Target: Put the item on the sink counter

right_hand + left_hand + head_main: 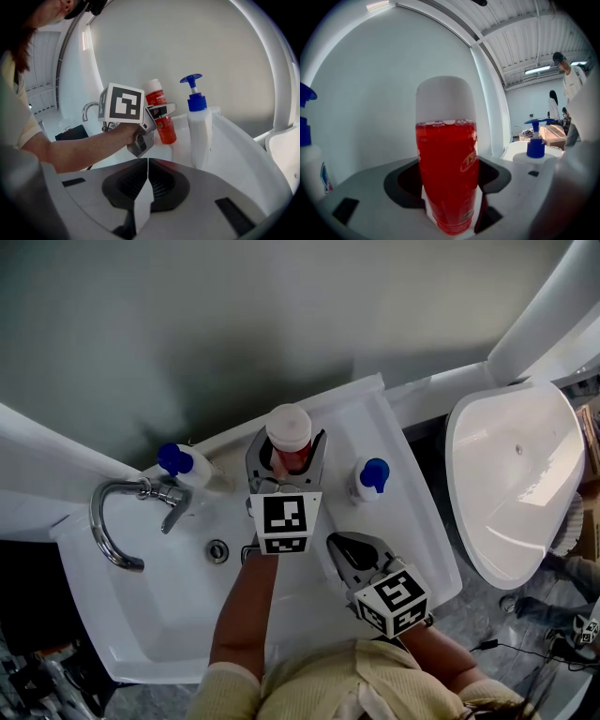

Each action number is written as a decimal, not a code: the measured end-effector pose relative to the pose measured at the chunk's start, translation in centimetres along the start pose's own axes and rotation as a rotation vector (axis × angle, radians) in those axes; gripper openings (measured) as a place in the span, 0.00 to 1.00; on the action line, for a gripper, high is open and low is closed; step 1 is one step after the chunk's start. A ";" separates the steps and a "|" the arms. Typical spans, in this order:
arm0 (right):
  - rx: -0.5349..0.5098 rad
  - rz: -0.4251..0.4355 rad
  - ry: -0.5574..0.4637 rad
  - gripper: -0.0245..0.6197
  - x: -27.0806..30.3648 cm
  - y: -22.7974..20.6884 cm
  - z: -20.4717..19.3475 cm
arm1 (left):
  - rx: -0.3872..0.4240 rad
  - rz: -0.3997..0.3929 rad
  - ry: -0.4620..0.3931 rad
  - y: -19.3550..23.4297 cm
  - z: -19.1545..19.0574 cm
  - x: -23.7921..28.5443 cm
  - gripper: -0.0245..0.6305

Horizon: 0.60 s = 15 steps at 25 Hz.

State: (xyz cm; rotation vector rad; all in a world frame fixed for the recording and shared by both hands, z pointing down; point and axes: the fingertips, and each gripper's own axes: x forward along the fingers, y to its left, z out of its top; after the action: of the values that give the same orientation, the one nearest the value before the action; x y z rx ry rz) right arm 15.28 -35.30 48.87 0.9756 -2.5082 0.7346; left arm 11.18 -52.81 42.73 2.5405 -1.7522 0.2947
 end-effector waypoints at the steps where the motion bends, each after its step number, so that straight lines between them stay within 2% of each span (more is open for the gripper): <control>1: -0.002 -0.003 0.000 0.08 -0.1 0.0 0.0 | 0.003 0.003 0.001 0.0 0.0 0.0 0.52; 15: 0.000 -0.036 -0.018 0.08 -1.1 0.4 -0.1 | 0.008 0.009 -0.037 0.1 1.7 -1.3 0.53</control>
State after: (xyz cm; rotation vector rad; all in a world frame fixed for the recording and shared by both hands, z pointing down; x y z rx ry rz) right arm 15.77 -34.45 48.35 1.0292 -2.4991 0.7181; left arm 10.85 -51.95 40.79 2.5607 -1.7782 0.2574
